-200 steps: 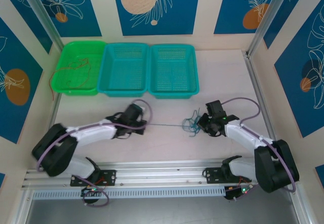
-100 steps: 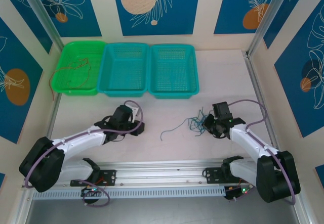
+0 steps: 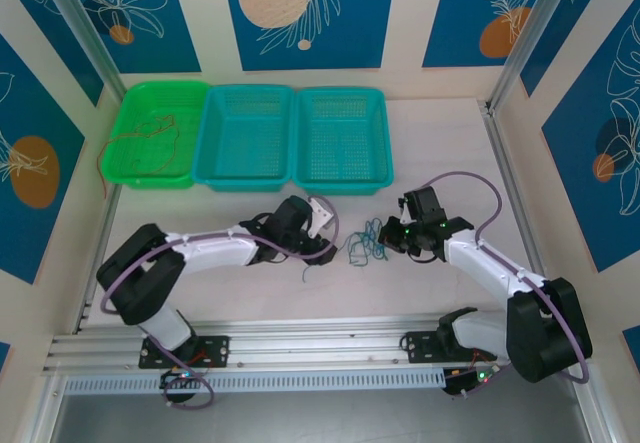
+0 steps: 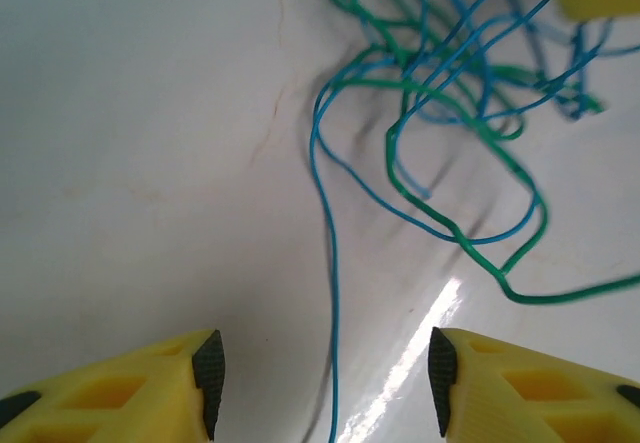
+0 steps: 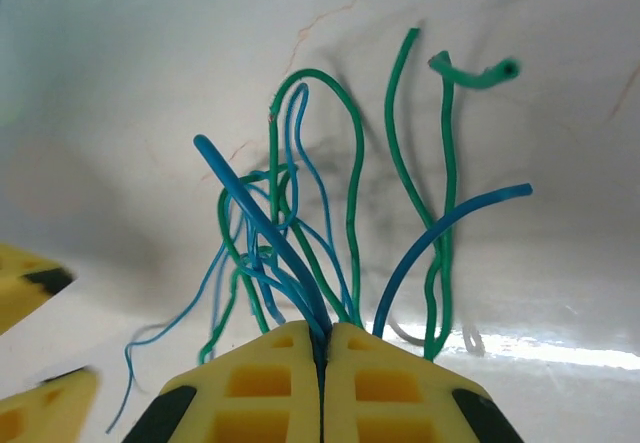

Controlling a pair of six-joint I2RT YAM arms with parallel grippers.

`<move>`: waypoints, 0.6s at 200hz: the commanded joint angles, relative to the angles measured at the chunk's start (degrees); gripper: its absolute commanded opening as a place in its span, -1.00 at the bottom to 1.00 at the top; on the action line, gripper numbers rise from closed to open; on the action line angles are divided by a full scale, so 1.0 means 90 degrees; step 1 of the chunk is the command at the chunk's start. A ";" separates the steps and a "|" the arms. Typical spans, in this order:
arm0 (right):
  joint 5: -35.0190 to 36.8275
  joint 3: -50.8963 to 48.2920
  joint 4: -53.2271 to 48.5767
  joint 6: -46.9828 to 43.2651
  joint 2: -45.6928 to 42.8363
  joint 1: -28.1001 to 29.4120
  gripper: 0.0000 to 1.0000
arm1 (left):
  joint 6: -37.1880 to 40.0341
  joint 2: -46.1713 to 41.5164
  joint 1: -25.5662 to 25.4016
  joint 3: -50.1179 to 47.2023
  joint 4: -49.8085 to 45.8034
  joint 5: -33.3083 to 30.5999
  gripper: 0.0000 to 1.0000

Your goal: Untangle the cables

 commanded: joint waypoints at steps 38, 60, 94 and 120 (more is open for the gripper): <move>-0.0054 0.0311 -0.0306 -0.0149 0.0085 0.0119 -0.88 | 0.0863 0.0314 -0.0177 0.0009 -0.0914 0.0459 0.15; -0.0054 0.0371 -0.0292 -0.0112 0.0176 0.0133 -0.87 | 0.1079 0.0418 -0.0335 0.0041 -0.1395 -0.0089 0.08; -0.0037 0.0447 -0.0323 -0.0045 0.0326 0.0152 -0.77 | 0.1392 0.0606 -0.0473 0.0148 -0.1914 -0.0690 0.03; 0.0179 0.0428 -0.0360 0.0084 0.0430 0.0190 -0.75 | 0.1495 0.0911 -0.0586 0.0351 -0.2119 -0.1160 -0.47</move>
